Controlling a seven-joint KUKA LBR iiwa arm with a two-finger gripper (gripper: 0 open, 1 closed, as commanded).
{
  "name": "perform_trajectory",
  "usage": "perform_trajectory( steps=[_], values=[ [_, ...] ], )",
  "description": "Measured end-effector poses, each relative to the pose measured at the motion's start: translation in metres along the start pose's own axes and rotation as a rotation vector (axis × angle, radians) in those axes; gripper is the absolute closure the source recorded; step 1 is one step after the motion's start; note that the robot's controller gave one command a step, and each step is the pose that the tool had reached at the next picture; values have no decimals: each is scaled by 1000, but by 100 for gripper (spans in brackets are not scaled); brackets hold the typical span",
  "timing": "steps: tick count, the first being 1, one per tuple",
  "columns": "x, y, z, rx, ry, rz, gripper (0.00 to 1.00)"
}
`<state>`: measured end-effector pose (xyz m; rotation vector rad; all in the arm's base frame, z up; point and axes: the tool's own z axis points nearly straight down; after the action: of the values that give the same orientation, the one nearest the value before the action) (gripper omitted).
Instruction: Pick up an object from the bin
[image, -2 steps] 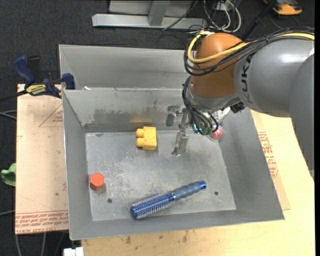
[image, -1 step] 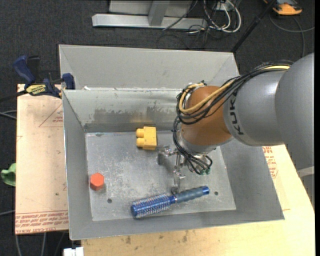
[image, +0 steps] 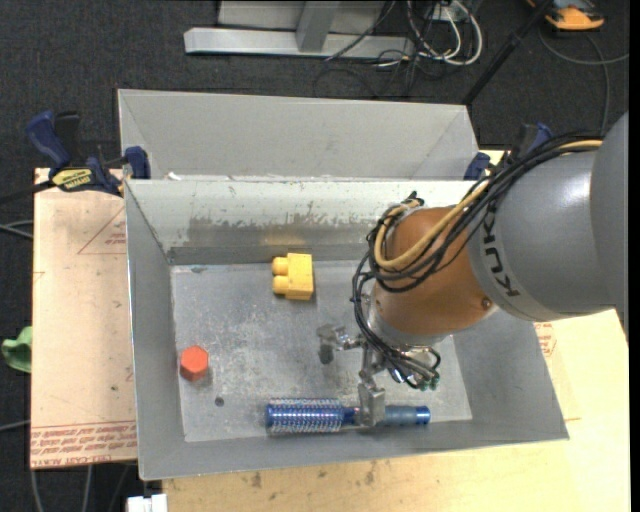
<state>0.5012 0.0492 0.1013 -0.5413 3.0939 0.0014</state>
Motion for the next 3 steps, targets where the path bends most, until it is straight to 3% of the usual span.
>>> perform_trajectory(
  steps=[1,2,3],
  values=[
    [7,1,-1,-1,1,45,0],
    [2,1,33,-1,-2,51,0],
    [0,1,32,0,-4,51,0]
  ],
)
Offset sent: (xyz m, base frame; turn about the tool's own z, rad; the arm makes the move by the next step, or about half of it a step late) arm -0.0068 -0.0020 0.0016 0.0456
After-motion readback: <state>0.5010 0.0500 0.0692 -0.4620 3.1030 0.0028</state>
